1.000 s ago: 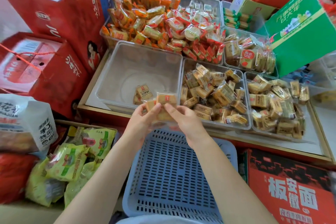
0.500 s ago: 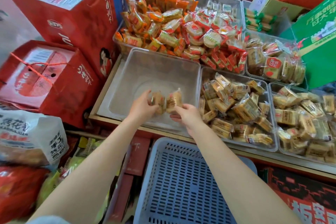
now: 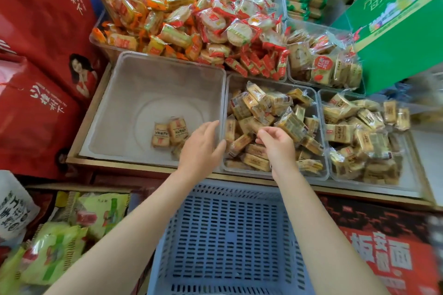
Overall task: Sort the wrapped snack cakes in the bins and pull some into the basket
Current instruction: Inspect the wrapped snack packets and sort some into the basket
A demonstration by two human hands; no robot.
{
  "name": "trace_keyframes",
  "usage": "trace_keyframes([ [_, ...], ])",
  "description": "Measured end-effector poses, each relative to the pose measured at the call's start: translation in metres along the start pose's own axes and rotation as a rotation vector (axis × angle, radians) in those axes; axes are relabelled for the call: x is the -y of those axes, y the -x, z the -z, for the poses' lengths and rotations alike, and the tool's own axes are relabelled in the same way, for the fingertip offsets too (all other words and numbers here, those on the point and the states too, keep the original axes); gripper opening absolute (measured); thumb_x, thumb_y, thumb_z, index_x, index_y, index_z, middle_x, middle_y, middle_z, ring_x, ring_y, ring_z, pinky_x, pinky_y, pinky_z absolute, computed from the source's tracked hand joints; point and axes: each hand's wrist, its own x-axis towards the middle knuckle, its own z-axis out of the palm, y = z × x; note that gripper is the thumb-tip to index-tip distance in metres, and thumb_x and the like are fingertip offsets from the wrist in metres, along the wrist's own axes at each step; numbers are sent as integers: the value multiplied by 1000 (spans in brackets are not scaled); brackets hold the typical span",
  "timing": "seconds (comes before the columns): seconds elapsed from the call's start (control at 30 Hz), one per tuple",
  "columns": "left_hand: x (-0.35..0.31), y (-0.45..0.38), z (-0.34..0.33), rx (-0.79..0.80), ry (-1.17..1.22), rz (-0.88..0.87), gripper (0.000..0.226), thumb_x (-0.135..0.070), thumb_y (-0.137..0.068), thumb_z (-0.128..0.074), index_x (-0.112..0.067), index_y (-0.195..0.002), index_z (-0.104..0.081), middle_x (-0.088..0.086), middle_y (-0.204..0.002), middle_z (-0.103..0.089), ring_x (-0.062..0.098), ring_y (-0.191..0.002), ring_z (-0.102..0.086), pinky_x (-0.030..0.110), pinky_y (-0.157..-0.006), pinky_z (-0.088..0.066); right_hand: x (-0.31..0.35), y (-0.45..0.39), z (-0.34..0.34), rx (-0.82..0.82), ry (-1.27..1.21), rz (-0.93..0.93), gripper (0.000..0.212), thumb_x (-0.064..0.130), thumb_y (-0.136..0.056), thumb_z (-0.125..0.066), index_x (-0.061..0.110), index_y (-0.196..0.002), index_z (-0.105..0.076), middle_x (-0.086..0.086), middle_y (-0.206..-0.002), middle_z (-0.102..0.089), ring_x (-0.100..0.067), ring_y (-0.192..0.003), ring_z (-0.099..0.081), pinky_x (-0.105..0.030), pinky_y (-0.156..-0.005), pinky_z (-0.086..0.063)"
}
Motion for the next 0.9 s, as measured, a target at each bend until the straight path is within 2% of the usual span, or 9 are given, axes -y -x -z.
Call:
trace_keyframes([
  [0.1, -16, -4, -26, 56, -95, -1, 75, -50, -106, -43, -14, -164, -14, 8, -171, -15, 21, -156, -19, 36, -123, -24, -16, -19, 25, -6, 134, 25, 14, 22, -95, -68, 20, -109, -69, 5, -106, -67, -13, -104, -63, -24, -79, -48],
  [0.17, -17, -2, -35, 77, -203, 5, 80, -57, -104, -37, -14, -164, -5, 9, -172, -3, 24, -156, -18, 39, -122, -27, -26, -30, 33, 71, 257, 17, 22, 24, -95, -70, 19, -115, -69, 5, -112, -68, -15, -108, -62, -27, -85, -48],
  [0.23, -16, 0, -36, 92, -285, -7, 85, -63, -102, -32, -14, -164, -2, 10, -172, 2, 26, -156, -21, 41, -120, -29, -38, -40, 37, 162, 399, -15, 31, 27, -93, -72, 19, -123, -67, 2, -122, -66, -18, -113, -61, -34, -94, -51],
  [0.33, -16, 1, -35, 131, -348, -28, 96, -76, -94, -19, -15, -164, 1, 13, -172, 7, 28, -157, -16, 42, -121, -28, -45, -49, 39, 253, 541, -93, 52, 33, -91, -74, 19, -139, -58, -6, -132, -62, -25, -114, -62, -42, -99, -54],
  [0.43, -16, 1, -37, 138, -391, -39, 104, -85, -88, -14, -16, -164, 1, 14, -171, 10, 29, -157, -14, 42, -121, -29, -42, -58, 42, 314, 624, -97, 72, 40, -90, -76, 12, -150, -48, -9, -145, -54, -27, -129, -54, -40, -107, -47],
  [0.5, -16, 0, -38, 143, -410, -38, 107, -87, -87, -16, -16, -165, 2, 15, -171, 11, 30, -158, -13, 43, -121, -29, -41, -60, 40, 366, 691, -108, 78, 46, -88, -77, 9, -150, -47, -9, -147, -53, -27, -130, -53, -38, -105, -46],
  [0.67, -16, -2, -41, 156, -457, -41, 113, -92, -82, -16, -17, -164, 6, 16, -170, 15, 31, -158, -12, 41, -121, -30, -45, -65, 39, 432, 715, -101, 72, 51, -83, -79, 16, -140, -55, -5, -136, -59, -22, -117, -58, -41, -100, -51],
  [0.77, -17, -2, -41, 180, -457, -39, 114, -90, -82, -25, -18, -163, 9, 15, -169, 19, 31, -158, -10, 41, -121, -30, -46, -66, 43, 474, 653, -109, 68, 52, -83, -79, 23, -138, -52, -2, -134, -59, -21, -117, -57, -41, -101, -49],
  [0.9, -17, -1, -40, 183, -462, -42, 115, -91, -81, -25, -18, -163, 10, 16, -168, 21, 32, -158, -9, 40, -121, -30, -49, -70, 43, 503, 620, -132, 65, 50, -82, -81, 27, -136, -51, -1, -131, -60, -21, -114, -59, -43, -100, -52],
])
